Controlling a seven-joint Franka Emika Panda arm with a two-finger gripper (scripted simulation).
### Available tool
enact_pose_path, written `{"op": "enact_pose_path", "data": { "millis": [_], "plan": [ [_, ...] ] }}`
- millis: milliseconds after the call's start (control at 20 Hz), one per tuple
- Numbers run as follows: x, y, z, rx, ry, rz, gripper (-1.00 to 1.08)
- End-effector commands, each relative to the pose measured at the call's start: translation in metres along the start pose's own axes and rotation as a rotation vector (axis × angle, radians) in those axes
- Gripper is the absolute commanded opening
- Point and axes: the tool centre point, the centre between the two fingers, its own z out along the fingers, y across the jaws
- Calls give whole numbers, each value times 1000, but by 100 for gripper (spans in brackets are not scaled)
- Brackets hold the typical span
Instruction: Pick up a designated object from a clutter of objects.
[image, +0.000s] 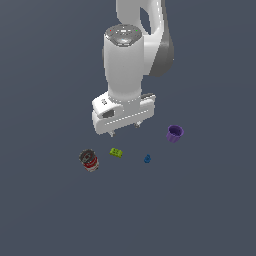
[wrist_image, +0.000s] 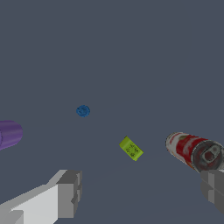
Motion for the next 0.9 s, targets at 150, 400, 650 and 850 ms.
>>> {"op": "enact_pose_path", "data": {
  "millis": [150,400,650,850],
  "plan": [
    [-4,9,30,-1,-4,-129,100],
    [-9,15,56,0,-7,-246,100],
    [-16,21,82,2,-9,-363,100],
    [-22,25,103,5,-10,-457,100]
  ]
}}
